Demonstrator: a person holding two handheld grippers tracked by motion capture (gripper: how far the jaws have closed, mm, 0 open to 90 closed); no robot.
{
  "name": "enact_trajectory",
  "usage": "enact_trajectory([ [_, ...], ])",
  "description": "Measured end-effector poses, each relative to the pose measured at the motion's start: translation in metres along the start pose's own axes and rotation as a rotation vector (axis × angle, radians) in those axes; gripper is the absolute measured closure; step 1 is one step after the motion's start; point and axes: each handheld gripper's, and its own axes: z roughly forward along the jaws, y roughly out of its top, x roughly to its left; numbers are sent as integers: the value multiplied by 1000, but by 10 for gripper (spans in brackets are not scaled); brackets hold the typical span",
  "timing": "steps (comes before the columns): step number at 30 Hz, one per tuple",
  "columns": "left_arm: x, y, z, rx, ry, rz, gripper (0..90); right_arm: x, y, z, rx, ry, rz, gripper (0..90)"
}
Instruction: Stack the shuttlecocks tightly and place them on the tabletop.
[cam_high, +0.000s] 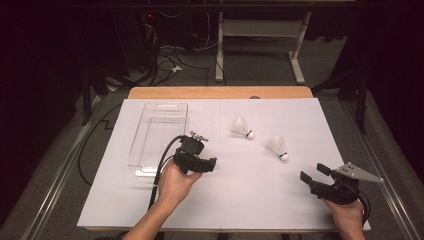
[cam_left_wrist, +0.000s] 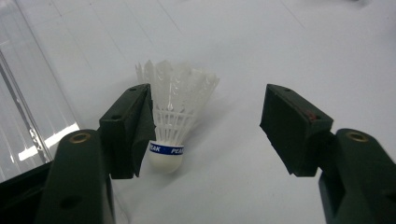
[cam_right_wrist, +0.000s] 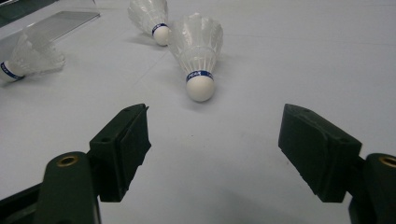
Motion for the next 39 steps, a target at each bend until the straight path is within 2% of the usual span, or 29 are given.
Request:
enact_trajectory([
  [14,10,19,16,36,3,-53,332,0,0,0,1,1,3,248],
  [18,8,25,16,42,19,-40,329,0,0,0,2,2,0,248],
  [29,12,40,29,92,14,-62,318,-1,0,1,13,1,2,249],
  [33,13,44,34,107,24,-80,309,0,0,1,12,2,2,249],
  [39,16,45,41,131,69,-98,315,0,0,1,11,4,-1,249],
])
